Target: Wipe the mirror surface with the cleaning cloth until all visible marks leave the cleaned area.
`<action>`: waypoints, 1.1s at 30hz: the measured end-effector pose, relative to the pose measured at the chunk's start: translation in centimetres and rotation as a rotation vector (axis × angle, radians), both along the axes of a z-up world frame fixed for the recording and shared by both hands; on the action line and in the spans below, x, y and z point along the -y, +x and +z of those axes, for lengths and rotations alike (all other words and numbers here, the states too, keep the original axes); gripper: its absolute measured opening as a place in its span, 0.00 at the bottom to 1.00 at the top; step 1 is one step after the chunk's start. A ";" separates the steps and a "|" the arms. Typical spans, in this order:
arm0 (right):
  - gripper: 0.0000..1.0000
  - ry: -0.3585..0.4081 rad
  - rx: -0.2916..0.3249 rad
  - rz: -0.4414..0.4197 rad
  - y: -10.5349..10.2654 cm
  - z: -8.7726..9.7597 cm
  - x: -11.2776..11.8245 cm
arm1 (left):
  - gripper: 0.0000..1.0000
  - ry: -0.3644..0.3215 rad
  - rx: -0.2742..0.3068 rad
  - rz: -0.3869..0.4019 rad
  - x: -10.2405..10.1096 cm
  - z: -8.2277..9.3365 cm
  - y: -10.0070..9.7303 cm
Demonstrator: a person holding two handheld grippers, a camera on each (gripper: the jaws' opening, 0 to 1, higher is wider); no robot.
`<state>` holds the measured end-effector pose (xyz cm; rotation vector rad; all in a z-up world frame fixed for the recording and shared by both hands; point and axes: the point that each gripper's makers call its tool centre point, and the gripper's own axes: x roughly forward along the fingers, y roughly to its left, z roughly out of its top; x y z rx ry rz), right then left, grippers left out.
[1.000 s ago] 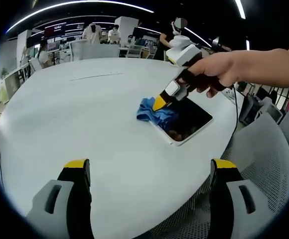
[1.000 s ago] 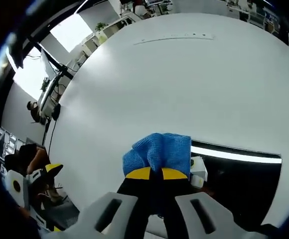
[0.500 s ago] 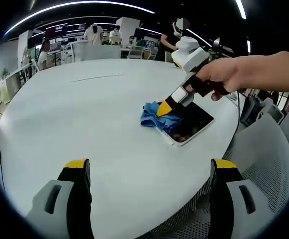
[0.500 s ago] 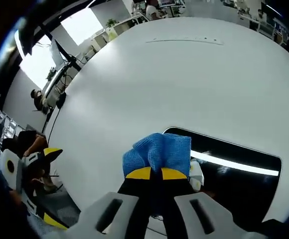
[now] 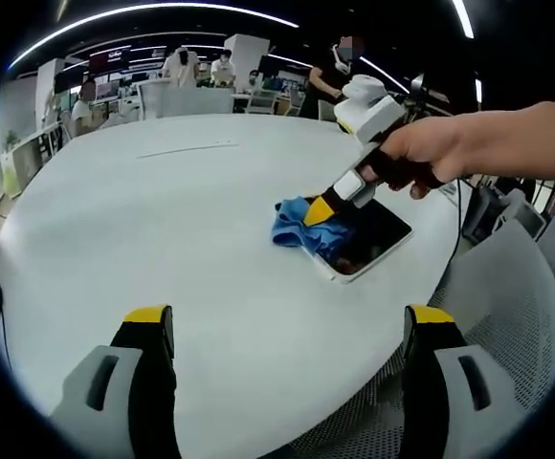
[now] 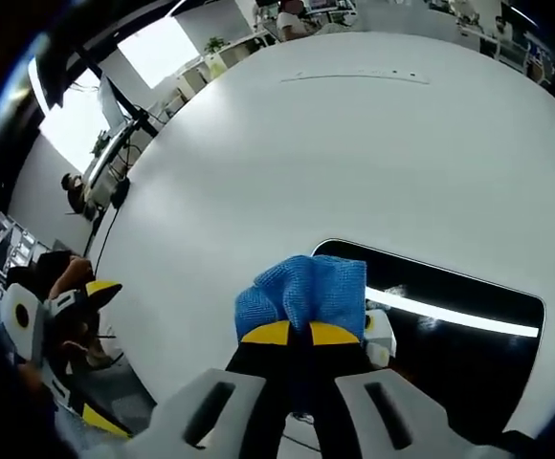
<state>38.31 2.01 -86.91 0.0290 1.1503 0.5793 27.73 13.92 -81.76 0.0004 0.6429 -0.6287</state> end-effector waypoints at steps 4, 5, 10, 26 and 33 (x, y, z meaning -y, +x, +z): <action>0.00 0.006 -0.005 -0.013 0.0 0.0 -0.1 | 0.99 0.002 -0.001 0.001 0.0 0.0 0.0; 0.00 0.003 -0.001 -0.010 -0.1 0.0 -0.1 | 0.99 0.002 -0.002 0.002 0.0 0.0 0.0; 0.00 0.027 -0.003 -0.020 -0.1 0.1 0.2 | 0.99 0.003 -0.002 0.000 0.0 0.0 0.0; 0.00 0.046 0.002 -0.037 0.0 0.1 1.5 | 0.99 0.002 -0.002 0.005 -0.1 0.0 0.1; 0.00 0.065 0.002 -0.058 -0.2 0.2 2.7 | 0.99 0.011 -0.003 -0.007 0.1 -0.1 -0.1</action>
